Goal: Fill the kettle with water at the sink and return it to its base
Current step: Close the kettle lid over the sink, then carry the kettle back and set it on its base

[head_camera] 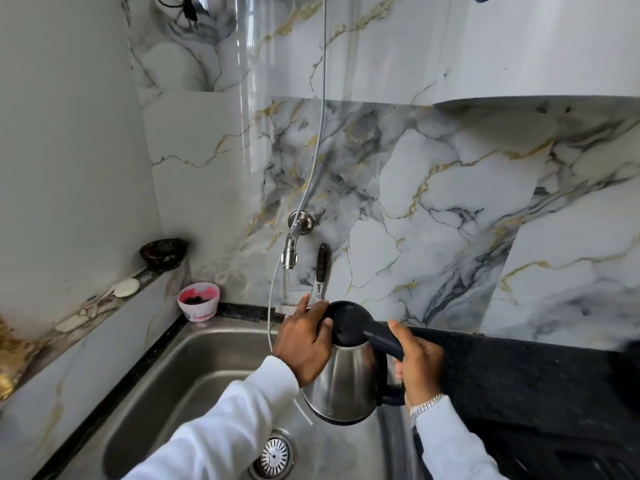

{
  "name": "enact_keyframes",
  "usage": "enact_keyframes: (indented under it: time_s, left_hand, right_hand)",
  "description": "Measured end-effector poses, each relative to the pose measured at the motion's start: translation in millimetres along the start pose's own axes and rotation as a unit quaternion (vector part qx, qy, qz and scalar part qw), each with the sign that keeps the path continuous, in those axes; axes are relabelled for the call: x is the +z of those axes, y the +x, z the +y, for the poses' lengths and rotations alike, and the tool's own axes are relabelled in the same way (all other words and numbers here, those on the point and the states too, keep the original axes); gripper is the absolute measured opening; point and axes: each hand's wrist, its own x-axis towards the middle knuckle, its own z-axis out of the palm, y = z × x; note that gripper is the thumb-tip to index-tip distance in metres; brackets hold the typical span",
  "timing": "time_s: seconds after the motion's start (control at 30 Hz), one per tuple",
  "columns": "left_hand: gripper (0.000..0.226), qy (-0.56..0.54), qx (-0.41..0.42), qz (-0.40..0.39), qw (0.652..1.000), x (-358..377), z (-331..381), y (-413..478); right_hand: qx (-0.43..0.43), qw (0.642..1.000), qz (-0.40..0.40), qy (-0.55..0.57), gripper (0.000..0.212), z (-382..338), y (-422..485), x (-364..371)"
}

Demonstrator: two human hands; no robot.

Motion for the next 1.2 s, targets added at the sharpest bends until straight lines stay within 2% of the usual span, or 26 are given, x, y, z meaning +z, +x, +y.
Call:
enact_keyframes:
  time_s: [0.13, 0.23, 0.27, 0.33, 0.4, 0.47, 0.67, 0.83, 0.93, 1.1, 1.2]
  left_hand:
    - [0.041, -0.009, 0.026, -0.015, 1.0, 8, 6, -1]
    - [0.045, -0.048, 0.053, -0.026, 0.997, 22, 15, -7]
    - [0.048, -0.088, 0.044, -0.024, 0.995, 31, 19, -11]
    - [0.052, -0.184, -0.024, 0.004, 0.983, 50, 24, -17]
    - [0.041, -0.292, -0.094, 0.002, 0.952, 64, 31, -19]
    - [0.024, -0.357, -0.103, -0.045, 0.927, 87, 45, -25]
    - [0.027, -0.378, -0.085, -0.128, 0.913, 145, 77, -40]
    - [0.03, -0.376, -0.086, -0.18, 0.905, 181, 96, -50]
    - [0.032, -0.383, -0.106, -0.19, 0.897, 193, 97, -52]
    - [0.034, -0.391, -0.101, -0.194, 0.894, 195, 96, -50]
    - [0.036, -0.408, -0.107, -0.196, 0.885, 192, 96, -48]
  right_hand:
    - [-0.003, 1.0, 0.005, 0.0, 0.057, -2, 0, -19]
    - [0.01, 1.0, 0.014, 0.007, 0.057, -6, 1, -42]
    - [0.014, 1.0, 0.021, 0.007, 0.054, -8, 1, -53]
    - [0.02, 0.999, 0.035, 0.008, 0.045, -17, 2, -74]
    - [0.022, 0.999, 0.042, 0.01, 0.043, -24, 5, -96]
    - [0.017, 0.998, 0.057, -0.006, 0.047, -30, 6, -129]
    - [0.014, 0.995, 0.086, -0.039, 0.062, -32, 4, -215]
    - [0.033, 0.992, 0.113, -0.048, 0.051, -24, -1, -262]
    - [0.04, 0.99, 0.126, -0.054, 0.06, -13, -5, -276]
    - [0.032, 0.989, 0.134, -0.052, 0.054, -4, -3, -278]
    - [0.015, 0.989, 0.139, -0.045, 0.064, 1, 4, -276]
